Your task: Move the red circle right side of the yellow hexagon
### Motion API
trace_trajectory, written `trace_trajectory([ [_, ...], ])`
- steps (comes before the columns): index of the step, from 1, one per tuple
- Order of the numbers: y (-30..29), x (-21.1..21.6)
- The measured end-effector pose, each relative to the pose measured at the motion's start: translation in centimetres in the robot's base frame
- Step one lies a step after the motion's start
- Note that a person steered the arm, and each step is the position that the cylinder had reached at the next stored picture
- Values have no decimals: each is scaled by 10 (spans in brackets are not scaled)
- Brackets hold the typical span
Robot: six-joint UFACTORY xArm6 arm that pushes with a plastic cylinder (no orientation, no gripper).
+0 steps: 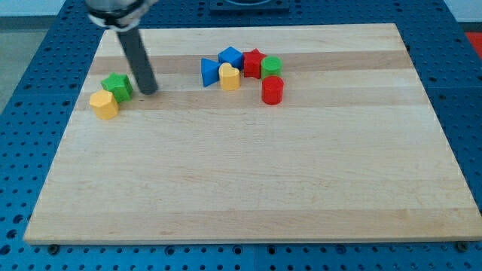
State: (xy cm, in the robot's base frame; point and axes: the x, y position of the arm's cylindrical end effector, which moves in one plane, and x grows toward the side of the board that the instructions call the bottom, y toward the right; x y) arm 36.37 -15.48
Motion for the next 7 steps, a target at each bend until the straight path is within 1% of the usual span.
trace_trajectory([
  [2, 138, 53],
  [3, 210, 54],
  [4, 236, 17],
  [5, 229, -4],
  [6, 196, 3],
  [7, 170, 25],
])
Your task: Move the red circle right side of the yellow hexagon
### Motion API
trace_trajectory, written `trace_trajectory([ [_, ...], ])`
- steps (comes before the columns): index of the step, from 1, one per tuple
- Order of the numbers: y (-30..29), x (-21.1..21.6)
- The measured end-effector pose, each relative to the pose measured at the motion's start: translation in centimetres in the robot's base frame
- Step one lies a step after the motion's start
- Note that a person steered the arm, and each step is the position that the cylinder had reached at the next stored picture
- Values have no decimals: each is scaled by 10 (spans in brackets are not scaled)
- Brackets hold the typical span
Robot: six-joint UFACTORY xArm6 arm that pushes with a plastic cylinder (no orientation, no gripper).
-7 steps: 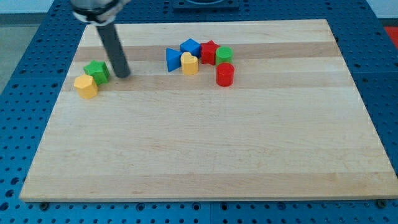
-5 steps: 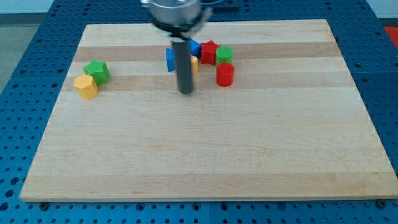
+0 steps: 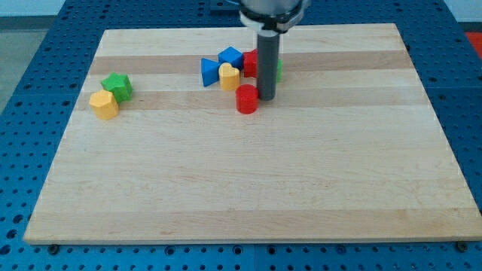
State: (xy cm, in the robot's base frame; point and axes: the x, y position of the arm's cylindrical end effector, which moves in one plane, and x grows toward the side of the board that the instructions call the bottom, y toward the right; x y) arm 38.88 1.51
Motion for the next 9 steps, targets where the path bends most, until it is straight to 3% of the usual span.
trace_trajectory([
  [3, -93, 42],
  [7, -180, 43],
  [8, -153, 44],
  [9, -59, 34],
])
